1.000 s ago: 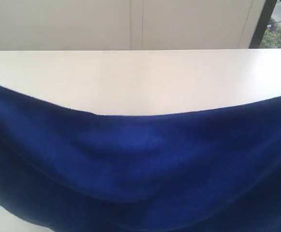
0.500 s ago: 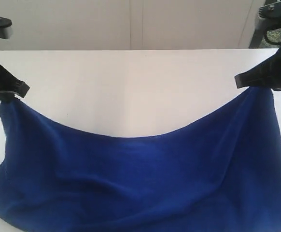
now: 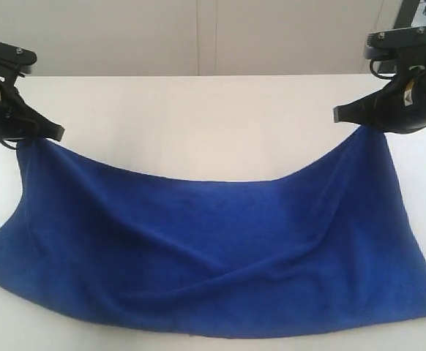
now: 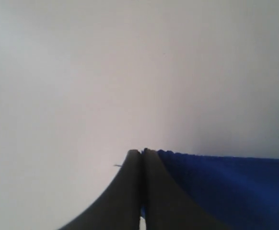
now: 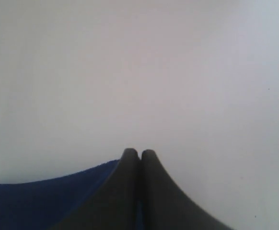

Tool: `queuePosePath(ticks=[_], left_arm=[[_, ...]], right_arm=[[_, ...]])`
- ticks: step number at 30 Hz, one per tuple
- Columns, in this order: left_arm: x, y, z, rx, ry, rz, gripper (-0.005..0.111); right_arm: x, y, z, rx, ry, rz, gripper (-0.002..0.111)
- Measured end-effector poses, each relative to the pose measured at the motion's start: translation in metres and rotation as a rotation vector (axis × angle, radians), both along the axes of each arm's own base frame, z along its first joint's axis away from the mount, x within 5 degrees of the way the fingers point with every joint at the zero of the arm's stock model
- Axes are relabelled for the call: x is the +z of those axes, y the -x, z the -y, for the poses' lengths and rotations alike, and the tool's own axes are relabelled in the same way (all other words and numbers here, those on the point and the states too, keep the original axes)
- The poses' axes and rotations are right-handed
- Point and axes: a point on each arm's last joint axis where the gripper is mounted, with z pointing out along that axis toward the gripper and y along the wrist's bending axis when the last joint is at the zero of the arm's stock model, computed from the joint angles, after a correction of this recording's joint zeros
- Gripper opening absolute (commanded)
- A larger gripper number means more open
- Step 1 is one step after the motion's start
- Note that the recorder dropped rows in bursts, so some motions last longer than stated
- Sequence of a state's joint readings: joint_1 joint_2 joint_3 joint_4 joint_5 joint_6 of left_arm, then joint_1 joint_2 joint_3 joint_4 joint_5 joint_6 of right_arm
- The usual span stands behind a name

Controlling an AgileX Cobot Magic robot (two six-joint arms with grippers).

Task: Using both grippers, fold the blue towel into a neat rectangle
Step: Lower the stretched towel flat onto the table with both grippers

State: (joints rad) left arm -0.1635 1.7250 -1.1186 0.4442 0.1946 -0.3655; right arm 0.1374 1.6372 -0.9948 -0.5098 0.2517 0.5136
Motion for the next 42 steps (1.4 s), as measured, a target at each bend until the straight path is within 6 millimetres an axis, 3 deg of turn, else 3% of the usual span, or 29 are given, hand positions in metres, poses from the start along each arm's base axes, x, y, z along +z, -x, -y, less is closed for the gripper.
queuePosePath(ticks=[6, 13, 19, 26, 31, 42], left_arm=[[-0.012, -0.015, -0.024, 0.079, 0.057, 0.055, 0.0], [-0.032, -0.028, -0.019, 0.049, 0.102, 0.103, 0.0], [-0.042, -0.034, -0.017, 0.027, 0.115, 0.126, 0.0], [-0.052, -0.038, -0.033, 0.061, 0.119, 0.125, 0.0], [-0.059, -0.04, -0.034, 0.061, 0.121, 0.116, 0.0], [-0.062, -0.041, -0.042, 0.077, 0.121, 0.121, 0.0]], right_arm=[[-0.006, -0.02, 0.005, -0.009, -0.021, 0.032, 0.0], [-0.034, -0.042, 0.003, 0.005, -0.035, 0.005, 0.0], [-0.04, -0.056, 0.009, -0.013, -0.037, 0.01, 0.0], [-0.053, -0.066, 0.01, -0.008, -0.044, 0.007, 0.0], [-0.061, -0.068, 0.011, -0.008, -0.046, -0.003, 0.0], [-0.062, -0.073, 0.022, -0.019, -0.065, 0.033, 0.0]])
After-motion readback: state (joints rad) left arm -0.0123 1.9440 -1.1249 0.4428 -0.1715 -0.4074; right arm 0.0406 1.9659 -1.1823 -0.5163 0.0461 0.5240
